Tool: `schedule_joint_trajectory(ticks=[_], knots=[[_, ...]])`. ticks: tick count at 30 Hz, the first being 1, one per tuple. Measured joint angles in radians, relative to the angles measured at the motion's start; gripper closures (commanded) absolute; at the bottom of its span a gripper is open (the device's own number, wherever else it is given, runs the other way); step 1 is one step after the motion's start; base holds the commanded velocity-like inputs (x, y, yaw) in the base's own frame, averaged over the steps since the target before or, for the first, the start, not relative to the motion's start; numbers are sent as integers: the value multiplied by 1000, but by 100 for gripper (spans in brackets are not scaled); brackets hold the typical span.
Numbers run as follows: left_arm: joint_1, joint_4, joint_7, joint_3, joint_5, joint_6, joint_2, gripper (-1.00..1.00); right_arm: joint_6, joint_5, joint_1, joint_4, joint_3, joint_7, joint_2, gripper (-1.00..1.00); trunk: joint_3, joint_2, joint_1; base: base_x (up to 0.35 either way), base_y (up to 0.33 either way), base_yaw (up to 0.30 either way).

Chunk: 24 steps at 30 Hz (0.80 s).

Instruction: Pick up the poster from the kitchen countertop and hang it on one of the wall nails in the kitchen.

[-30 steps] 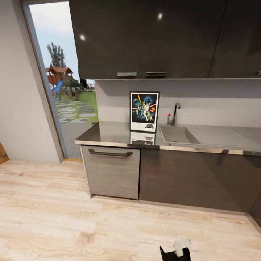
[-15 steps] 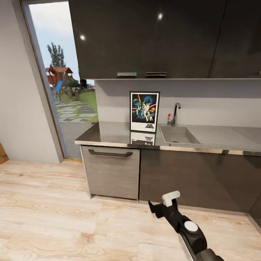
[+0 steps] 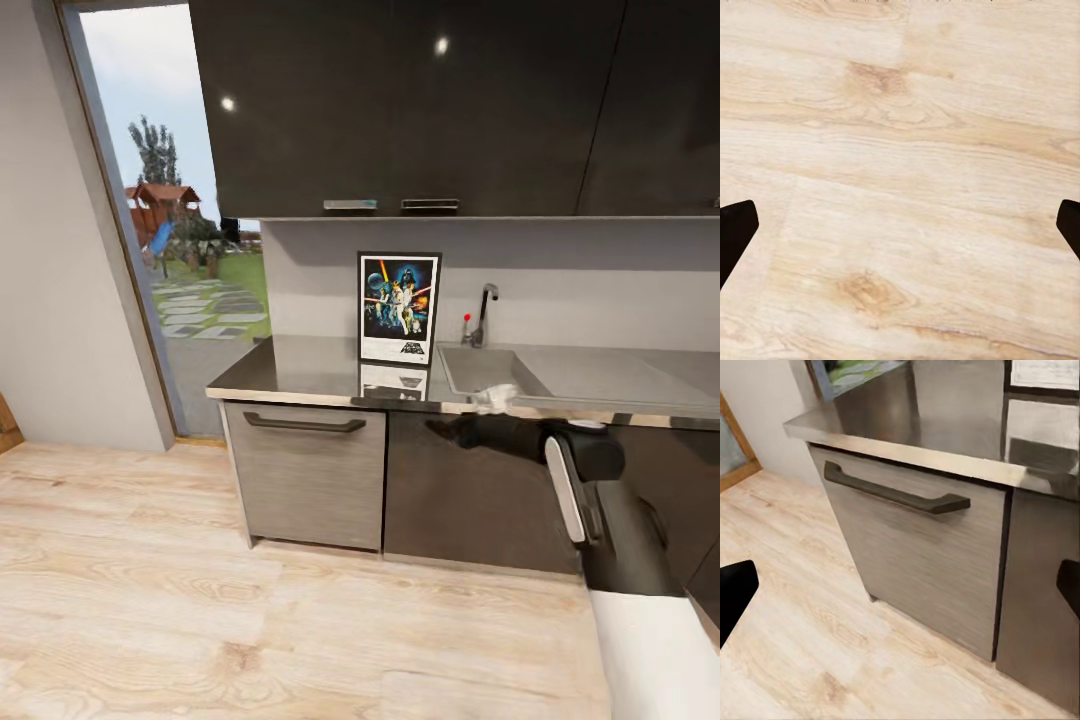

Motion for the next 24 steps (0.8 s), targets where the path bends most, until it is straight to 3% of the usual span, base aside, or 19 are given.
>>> schedule_joint_trajectory(ticks=[1,2,3,4,5,6,12,24], knots=[[0,-1,0,0,0,0,0,-100,9,1,-23,11,-8,21,-12,-100,0,0,0,33,-6,0],[0,-4,-1,0,0,0,1,-100,28,2,-88,79,-23,86,-61,-100,0,0,0,116,-32,0],[0,-5,-2,0,0,1,1,-100,34,-1,-120,126,-28,126,-83,-100,0,0,0,152,-46,0],[0,-5,-2,0,1,1,1,-100,36,-3,-133,151,-30,149,-91,-100,0,0,0,240,-79,0],[0,-6,-2,0,1,1,1,-100,38,0,-172,223,-33,228,-109,-100,0,0,0,277,-89,0],[0,-7,-3,0,1,2,8,-100,26,1,-187,251,-35,263,-116,-100,0,0,0,293,-90,0],[0,-12,-4,1,3,3,27,-100,-63,-1,-199,284,-33,303,-129,-100,0,0,-1,317,-40,0],[0,-11,-4,1,3,3,29,-100,-78,-2,-194,287,-31,313,-132,-100,0,0,-1,326,-4,0]])
